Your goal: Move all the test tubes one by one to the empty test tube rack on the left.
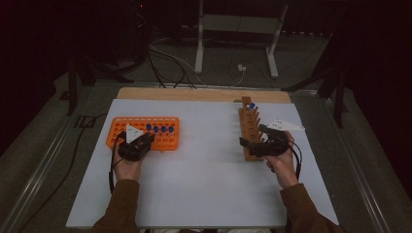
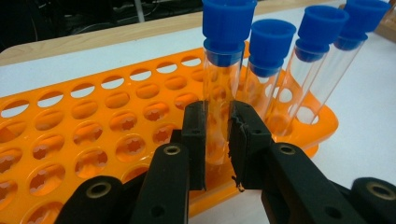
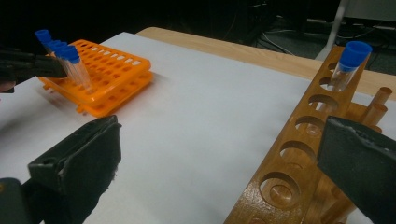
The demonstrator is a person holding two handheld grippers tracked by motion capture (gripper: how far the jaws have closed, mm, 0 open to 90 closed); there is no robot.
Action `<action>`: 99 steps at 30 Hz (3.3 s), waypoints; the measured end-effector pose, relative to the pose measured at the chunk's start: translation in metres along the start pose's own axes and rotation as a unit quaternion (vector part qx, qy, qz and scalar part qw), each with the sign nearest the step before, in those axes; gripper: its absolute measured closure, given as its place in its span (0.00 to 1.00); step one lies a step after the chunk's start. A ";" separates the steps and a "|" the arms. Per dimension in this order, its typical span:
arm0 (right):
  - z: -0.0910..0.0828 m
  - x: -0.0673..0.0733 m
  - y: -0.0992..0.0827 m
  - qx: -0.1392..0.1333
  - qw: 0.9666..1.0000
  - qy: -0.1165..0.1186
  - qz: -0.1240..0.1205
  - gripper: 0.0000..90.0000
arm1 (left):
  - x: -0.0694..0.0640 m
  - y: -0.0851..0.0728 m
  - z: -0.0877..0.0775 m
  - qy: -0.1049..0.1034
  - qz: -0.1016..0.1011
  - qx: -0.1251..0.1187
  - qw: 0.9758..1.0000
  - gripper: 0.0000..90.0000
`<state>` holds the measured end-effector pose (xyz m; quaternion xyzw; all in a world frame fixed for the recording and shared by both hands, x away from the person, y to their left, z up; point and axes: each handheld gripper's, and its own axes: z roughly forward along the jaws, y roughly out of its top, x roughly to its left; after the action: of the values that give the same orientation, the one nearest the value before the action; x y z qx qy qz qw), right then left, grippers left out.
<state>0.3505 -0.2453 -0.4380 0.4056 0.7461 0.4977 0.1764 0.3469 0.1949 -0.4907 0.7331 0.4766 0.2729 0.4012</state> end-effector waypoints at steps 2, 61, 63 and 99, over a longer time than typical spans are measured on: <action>0.000 0.000 0.000 0.001 1.000 0.001 -0.001 0.00 | -0.001 0.000 0.000 0.002 0.004 0.003 1.000 0.87; 0.013 -0.006 0.017 0.008 1.000 -0.015 0.000 0.00 | 0.001 -0.009 -0.058 -0.010 -0.091 -0.051 0.995 0.03; 0.015 -0.007 0.019 0.010 1.000 -0.018 0.002 0.00 | 0.001 -0.008 -0.060 -0.002 -0.087 -0.057 0.995 0.01; 0.085 -0.080 0.030 0.046 0.989 -0.138 0.026 0.78 | -0.006 -0.013 -0.062 0.005 -0.073 -0.069 0.995 0.01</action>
<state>0.4691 -0.2518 -0.4604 0.4973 0.7259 0.4067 0.2458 0.2895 0.2123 -0.4687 0.6655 0.5108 0.2786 0.4674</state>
